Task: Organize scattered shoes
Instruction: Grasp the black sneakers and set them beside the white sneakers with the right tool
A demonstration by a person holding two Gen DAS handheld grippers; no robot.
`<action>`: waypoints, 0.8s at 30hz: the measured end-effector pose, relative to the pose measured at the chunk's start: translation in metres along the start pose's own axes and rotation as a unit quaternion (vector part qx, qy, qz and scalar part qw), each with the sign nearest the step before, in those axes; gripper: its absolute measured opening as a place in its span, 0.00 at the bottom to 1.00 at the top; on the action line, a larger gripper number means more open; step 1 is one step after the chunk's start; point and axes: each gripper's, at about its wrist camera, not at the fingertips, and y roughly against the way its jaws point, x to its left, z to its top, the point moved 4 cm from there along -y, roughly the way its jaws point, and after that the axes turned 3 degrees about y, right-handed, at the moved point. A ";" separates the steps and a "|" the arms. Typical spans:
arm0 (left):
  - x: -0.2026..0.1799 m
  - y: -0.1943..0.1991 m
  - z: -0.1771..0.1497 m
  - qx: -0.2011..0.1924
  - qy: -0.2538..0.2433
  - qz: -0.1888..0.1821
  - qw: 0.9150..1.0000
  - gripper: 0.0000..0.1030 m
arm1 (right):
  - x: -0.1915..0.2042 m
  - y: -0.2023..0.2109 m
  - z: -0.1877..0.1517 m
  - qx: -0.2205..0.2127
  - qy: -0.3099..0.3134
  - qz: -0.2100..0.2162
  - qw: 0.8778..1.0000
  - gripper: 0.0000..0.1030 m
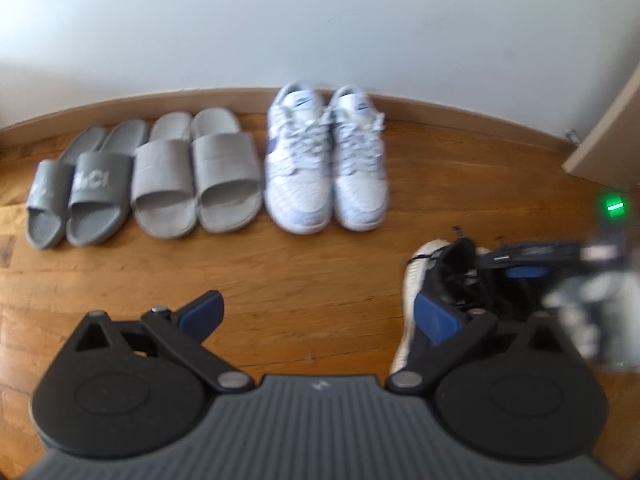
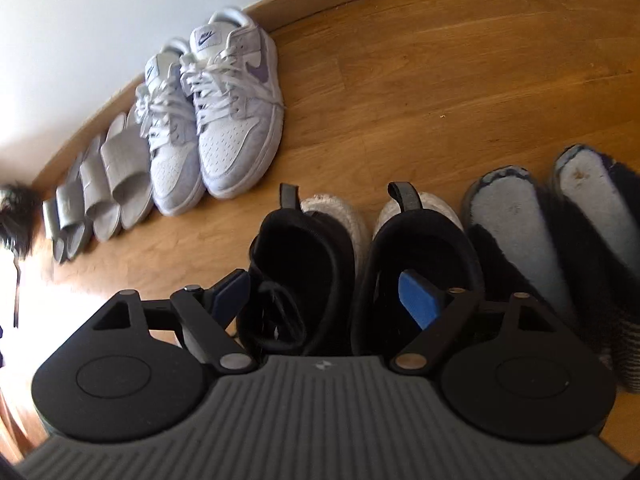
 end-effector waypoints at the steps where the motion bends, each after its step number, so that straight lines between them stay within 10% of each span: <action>1: -0.002 0.003 0.000 -0.003 0.000 -0.004 1.000 0.99 | 0.001 0.001 -0.001 -0.007 0.006 -0.018 1.000 0.80; 7: 0.006 0.006 -0.004 -0.003 0.032 -0.009 0.999 0.99 | 0.012 -0.014 0.012 -0.013 0.041 -0.069 0.997 0.27; 24: 0.023 -0.035 -0.012 0.037 0.065 0.012 0.997 0.99 | 0.008 -0.079 0.164 -0.067 0.047 -0.105 0.991 0.22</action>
